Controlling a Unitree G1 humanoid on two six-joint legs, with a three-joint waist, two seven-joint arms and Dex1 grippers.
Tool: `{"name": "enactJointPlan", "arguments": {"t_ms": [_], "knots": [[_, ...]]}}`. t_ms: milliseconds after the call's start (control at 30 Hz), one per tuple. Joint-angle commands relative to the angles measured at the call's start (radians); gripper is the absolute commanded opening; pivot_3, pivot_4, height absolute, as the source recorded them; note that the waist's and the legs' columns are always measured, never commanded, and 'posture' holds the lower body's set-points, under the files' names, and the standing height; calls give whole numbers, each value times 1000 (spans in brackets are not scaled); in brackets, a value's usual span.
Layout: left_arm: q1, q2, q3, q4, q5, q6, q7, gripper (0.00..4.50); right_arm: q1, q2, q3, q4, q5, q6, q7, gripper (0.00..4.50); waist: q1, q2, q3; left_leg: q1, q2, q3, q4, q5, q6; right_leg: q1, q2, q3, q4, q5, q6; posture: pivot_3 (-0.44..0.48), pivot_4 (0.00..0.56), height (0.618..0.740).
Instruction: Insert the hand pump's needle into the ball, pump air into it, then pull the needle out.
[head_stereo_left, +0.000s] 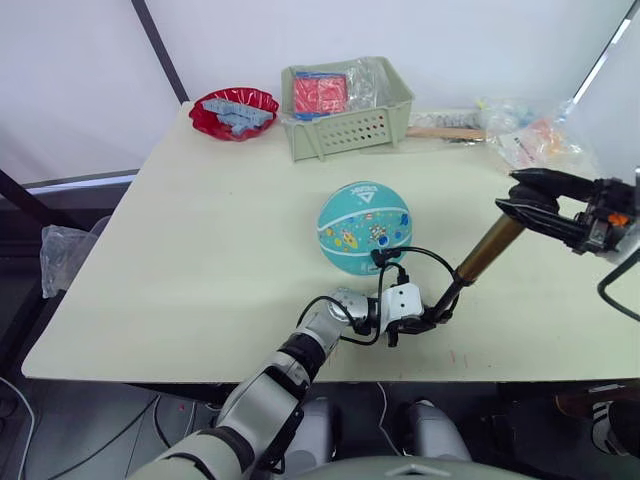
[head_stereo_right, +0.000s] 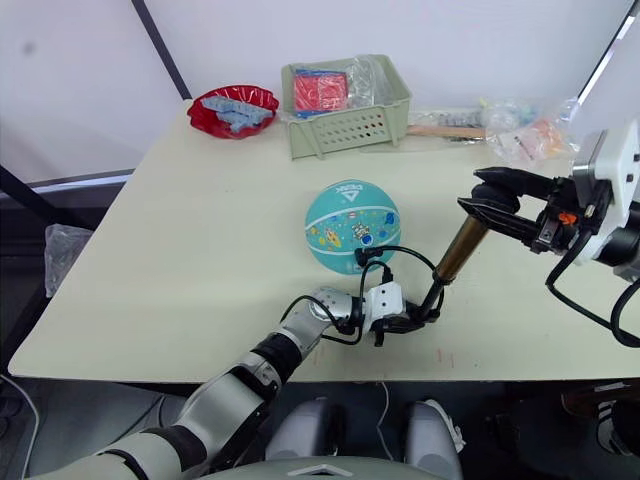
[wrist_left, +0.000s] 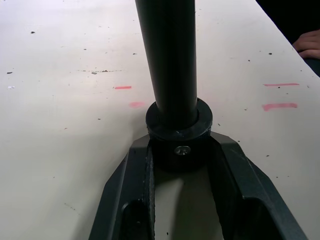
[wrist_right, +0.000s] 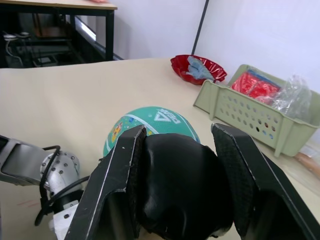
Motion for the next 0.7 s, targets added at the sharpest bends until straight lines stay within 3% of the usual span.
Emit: {"name": "enactJointPlan", "arguments": {"t_ms": [33, 467, 700], "knots": [[62, 47, -44, 122, 87, 75, 18, 1085, 71, 30, 69, 0, -105, -55, 7, 1576, -1, 0, -2, 0, 0, 0, 0, 0, 0, 0, 0, 0, 0, 0, 0, 0, 150, 738], [71, 56, -44, 111, 86, 76, 17, 1085, 244, 189, 300, 115, -384, -321, 13, 1576, -1, -6, -8, 1, 0, 0, -1, 0, 0, 0, 0, 0, 0, 0, 0, 0, 150, 738], [74, 60, -45, 100, 84, 76, 12, 1085, 271, 220, 329, 171, -455, -410, 8, 1576, -1, -5, -10, 1, 0, 0, -1, 0, 0, 0, 1, 0, 0, -1, 0, 0, 150, 738]]}}
